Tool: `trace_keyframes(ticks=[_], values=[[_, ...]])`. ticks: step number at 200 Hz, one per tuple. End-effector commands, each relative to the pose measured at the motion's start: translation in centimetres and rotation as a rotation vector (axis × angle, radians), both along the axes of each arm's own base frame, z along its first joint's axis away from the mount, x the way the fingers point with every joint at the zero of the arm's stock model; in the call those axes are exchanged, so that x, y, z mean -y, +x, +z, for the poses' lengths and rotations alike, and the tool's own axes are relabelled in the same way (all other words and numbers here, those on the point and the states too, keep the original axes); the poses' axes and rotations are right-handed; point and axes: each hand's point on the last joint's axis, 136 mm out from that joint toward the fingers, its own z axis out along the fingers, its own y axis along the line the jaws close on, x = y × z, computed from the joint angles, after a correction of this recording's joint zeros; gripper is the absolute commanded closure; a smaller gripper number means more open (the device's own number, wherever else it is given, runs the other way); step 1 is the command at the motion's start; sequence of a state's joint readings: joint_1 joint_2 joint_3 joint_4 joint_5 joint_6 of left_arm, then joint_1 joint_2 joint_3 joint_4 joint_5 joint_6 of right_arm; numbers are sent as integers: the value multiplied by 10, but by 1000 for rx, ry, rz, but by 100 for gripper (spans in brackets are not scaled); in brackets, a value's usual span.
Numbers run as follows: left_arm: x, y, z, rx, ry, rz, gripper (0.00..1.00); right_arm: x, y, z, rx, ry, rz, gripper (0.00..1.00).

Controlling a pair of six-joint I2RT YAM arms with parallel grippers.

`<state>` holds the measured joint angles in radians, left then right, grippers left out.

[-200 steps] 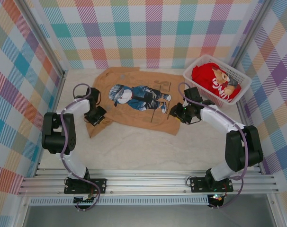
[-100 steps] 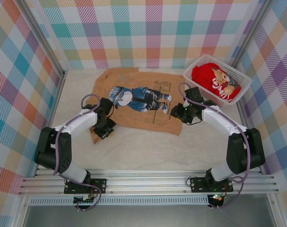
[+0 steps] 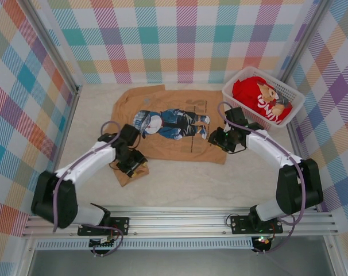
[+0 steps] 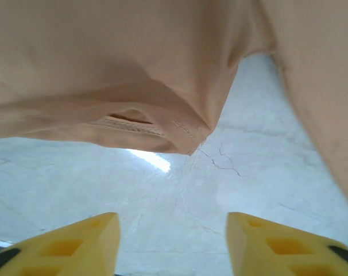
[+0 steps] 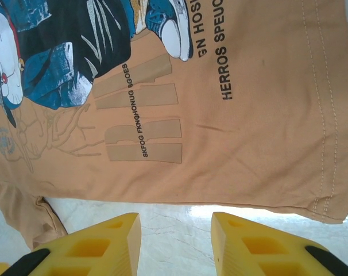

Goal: Fold and stack the t-shirts

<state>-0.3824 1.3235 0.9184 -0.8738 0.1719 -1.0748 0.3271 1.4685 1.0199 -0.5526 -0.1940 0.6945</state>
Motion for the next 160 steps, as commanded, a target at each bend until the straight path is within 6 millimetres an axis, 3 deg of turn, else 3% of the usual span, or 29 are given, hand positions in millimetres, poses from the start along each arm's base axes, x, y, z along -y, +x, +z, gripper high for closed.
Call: trace_keyframes(ticks=[1,30,57,98,122,137,148,160], values=[[-55,-41,-11,-109,94,145,58,1,-10,-1,-11,-5,15,62],[-75,-50,-34,-133,44,275,57,-2,-13,0,-16,11,26,62],[-66,-39,-53,-145,-13,276,56,-2,-15,-1,-20,11,35,62],[-66,-41,-74,-179,-3,262,60,0,-20,-3,-28,8,36,62],[-72,-45,-88,-201,40,235,72,6,-24,-5,-35,-16,16,62],[-79,-41,-91,-190,86,211,87,18,-27,-9,-49,-61,-32,60],[-86,-38,-84,-175,127,206,100,25,-30,-14,-63,-78,-71,60],[-102,-39,-67,-138,213,215,100,33,-33,-19,-91,-102,-119,60]])
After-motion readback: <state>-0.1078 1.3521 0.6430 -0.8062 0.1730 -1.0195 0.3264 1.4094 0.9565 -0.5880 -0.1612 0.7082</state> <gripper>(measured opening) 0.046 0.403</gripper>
